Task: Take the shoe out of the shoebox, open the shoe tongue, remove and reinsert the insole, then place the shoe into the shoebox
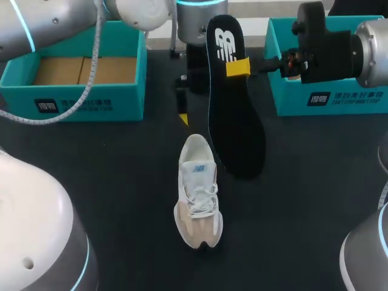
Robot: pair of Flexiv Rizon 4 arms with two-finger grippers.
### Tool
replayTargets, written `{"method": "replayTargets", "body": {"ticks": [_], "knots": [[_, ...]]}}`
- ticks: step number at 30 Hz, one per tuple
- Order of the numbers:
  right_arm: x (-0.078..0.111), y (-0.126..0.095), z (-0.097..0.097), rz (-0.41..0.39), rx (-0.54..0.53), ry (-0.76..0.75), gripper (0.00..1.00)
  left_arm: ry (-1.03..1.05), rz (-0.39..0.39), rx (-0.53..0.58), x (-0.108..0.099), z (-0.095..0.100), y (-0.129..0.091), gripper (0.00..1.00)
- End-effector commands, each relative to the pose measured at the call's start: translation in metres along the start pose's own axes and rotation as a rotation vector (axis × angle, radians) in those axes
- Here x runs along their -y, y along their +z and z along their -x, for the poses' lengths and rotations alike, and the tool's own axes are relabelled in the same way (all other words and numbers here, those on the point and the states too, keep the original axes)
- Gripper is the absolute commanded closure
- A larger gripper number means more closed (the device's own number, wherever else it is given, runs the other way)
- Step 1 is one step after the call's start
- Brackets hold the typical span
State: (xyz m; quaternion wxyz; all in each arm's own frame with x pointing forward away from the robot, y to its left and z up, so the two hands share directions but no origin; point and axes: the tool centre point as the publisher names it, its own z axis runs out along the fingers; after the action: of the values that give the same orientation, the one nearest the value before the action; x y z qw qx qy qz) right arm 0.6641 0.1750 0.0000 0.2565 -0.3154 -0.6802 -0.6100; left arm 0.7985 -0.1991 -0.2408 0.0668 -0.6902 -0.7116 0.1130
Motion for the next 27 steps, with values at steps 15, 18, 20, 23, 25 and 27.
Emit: {"method": "replayTargets", "body": {"ticks": [15,18,20,23,25,27], "knots": [[-0.001,0.004,0.001,-0.001,0.001,0.001,1.00,0.129,0.047,0.371,0.027,-0.028,-0.040,0.00],[-0.001,0.004,0.001,-0.001,0.001,0.001,1.00,0.129,0.047,0.371,0.027,-0.028,-0.040,0.00],[-0.001,0.004,0.001,-0.001,0.001,0.001,1.00,0.129,0.047,0.371,0.027,-0.028,-0.040,0.00],[-0.001,0.004,0.001,-0.001,0.001,0.001,1.00,0.129,0.047,0.371,0.027,-0.028,-0.040,0.00],[-0.001,0.004,0.001,-0.001,0.001,0.001,1.00,0.129,0.047,0.371,0.027,-0.028,-0.040,0.00],[-0.001,0.004,0.001,-0.001,0.001,0.001,1.00,0.129,0.047,0.371,0.027,-0.028,-0.040,0.00]]}}
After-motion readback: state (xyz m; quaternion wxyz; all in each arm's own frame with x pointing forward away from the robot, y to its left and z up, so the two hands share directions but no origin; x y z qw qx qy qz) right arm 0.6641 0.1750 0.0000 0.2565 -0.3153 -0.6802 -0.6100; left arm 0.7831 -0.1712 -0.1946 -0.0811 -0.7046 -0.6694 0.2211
